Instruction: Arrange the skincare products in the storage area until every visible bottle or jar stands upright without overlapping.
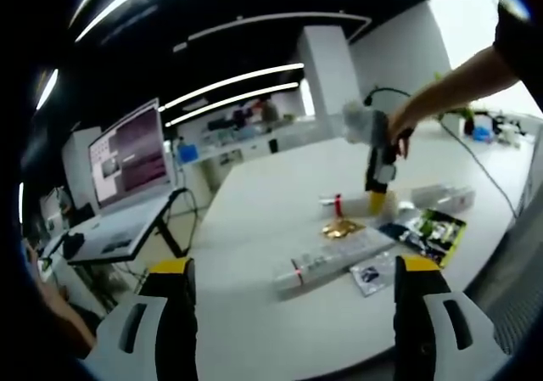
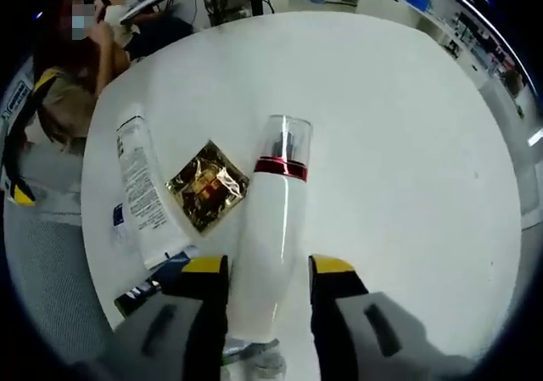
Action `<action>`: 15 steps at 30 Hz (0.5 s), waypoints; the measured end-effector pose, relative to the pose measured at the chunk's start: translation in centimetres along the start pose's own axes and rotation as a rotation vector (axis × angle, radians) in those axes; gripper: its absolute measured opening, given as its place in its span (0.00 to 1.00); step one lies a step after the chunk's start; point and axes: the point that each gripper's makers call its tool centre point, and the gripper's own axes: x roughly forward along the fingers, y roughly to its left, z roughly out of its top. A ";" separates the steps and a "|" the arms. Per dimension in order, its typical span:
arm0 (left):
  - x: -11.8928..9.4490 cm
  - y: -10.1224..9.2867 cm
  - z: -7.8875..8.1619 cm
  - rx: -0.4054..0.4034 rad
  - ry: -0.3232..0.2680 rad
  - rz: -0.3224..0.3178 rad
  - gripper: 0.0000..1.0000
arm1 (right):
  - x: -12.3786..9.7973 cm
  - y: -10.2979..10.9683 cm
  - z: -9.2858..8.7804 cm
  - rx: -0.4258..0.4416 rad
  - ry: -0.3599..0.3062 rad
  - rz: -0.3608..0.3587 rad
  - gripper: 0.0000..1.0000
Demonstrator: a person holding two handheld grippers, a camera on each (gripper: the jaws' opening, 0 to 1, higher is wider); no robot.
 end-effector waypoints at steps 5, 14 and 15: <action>0.1 0.0 -0.1 0.001 0.003 0.000 0.94 | 0.6 0.5 -0.1 0.032 0.036 0.035 0.34; 0.1 -0.1 -0.2 0.001 0.005 0.000 0.94 | 1.1 0.6 -0.3 0.045 0.117 0.040 0.32; 0.1 -0.1 -0.2 0.001 0.005 0.000 0.94 | 1.3 -0.1 0.1 0.050 0.122 0.039 0.31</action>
